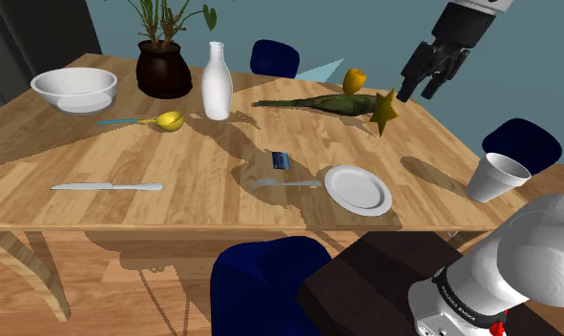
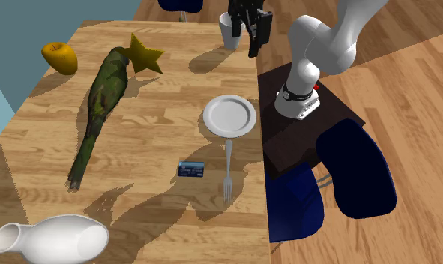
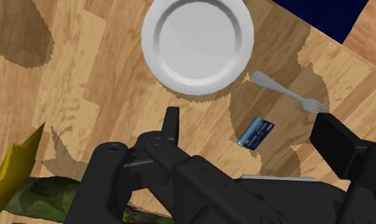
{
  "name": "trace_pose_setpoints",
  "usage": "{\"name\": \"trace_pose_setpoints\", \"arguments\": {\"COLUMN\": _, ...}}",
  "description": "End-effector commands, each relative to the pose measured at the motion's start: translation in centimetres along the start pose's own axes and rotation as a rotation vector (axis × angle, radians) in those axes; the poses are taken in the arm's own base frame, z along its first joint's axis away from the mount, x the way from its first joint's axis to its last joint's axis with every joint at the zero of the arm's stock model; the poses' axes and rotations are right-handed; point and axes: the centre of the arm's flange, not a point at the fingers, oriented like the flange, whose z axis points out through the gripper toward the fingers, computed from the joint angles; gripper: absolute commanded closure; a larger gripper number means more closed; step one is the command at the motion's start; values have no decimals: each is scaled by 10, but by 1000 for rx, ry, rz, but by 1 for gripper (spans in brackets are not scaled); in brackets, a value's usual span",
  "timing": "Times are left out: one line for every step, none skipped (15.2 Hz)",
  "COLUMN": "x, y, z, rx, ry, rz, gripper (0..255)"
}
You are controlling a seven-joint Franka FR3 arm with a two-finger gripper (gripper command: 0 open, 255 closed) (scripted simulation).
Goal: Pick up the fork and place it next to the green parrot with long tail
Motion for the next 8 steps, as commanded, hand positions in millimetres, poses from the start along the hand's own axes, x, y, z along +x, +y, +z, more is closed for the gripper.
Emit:
{"name": "trace_pose_setpoints", "arguments": {"x": 0, "y": 0, "z": 0, "rx": 0, "ry": 0, "rz": 0, "gripper": 0}}
{"name": "trace_pose_setpoints", "arguments": {"x": 6, "y": -6, "z": 10, "rx": -3, "ry": 3, "rz": -28, "gripper": 0}}
{"name": "trace_pose_setpoints", "arguments": {"x": 11, "y": -13, "z": 20, "rx": -5, "ry": 6, "rz": -56, "gripper": 0}}
{"name": "trace_pose_setpoints", "arguments": {"x": 16, "y": -20, "z": 30, "rx": -8, "ry": 10, "rz": -84, "gripper": 0}}
{"name": "trace_pose_setpoints", "arguments": {"x": 22, "y": -27, "z": 40, "rx": -11, "ry": 13, "rz": -113, "gripper": 0}}
{"name": "trace_pose_setpoints", "arguments": {"x": 27, "y": -34, "z": 50, "rx": -14, "ry": 16, "rz": -141, "gripper": 0}}
{"name": "trace_pose_setpoints", "arguments": {"x": 31, "y": -41, "z": 60, "rx": -16, "ry": 19, "rz": -169, "gripper": 0}}
{"name": "trace_pose_setpoints", "arguments": {"x": 36, "y": -48, "z": 70, "rx": -19, "ry": 22, "rz": -197, "gripper": 0}}
